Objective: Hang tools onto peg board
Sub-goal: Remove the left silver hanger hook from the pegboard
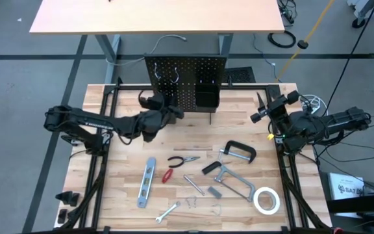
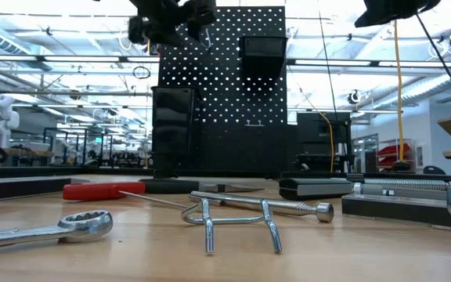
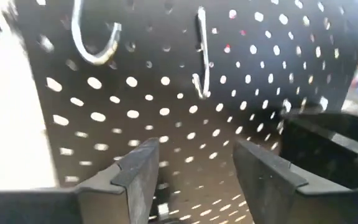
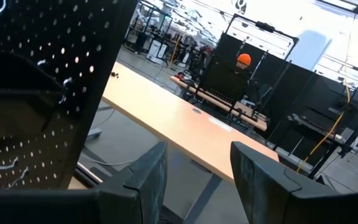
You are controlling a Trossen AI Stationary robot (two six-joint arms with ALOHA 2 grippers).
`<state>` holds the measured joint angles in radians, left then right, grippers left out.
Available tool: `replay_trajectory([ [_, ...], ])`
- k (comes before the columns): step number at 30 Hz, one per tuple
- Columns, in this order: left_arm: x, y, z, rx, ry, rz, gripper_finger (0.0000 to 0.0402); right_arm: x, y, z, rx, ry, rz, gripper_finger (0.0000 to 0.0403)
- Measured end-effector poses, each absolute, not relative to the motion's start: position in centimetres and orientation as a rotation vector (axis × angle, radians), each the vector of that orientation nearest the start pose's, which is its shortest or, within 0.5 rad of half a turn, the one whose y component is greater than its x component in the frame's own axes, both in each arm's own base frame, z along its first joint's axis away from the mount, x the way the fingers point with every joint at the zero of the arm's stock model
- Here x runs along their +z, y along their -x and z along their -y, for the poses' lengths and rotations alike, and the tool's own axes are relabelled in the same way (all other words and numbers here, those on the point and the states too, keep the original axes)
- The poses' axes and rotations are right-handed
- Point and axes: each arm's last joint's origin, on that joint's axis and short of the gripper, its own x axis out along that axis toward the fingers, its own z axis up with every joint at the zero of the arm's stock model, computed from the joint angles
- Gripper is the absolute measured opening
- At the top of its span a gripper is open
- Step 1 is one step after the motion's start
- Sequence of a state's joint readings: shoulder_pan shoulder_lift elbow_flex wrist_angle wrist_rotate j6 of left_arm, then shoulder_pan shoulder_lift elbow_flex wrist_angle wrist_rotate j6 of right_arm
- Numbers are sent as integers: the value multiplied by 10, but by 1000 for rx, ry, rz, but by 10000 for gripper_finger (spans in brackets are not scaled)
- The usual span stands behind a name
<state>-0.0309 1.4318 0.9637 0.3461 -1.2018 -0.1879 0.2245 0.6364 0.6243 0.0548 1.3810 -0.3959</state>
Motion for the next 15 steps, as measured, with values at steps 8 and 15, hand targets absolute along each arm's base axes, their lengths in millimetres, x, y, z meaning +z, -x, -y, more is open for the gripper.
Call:
replay_trajectory([
  [8, 306, -304, 12, 1256, -422, -335, 208, 315, -130, 0, -1144, 310, -211, 167],
  [15, 305, -303, -7, 1405, -437, -392, 208, 315, -130, 0, -1144, 297, -201, 167],
])
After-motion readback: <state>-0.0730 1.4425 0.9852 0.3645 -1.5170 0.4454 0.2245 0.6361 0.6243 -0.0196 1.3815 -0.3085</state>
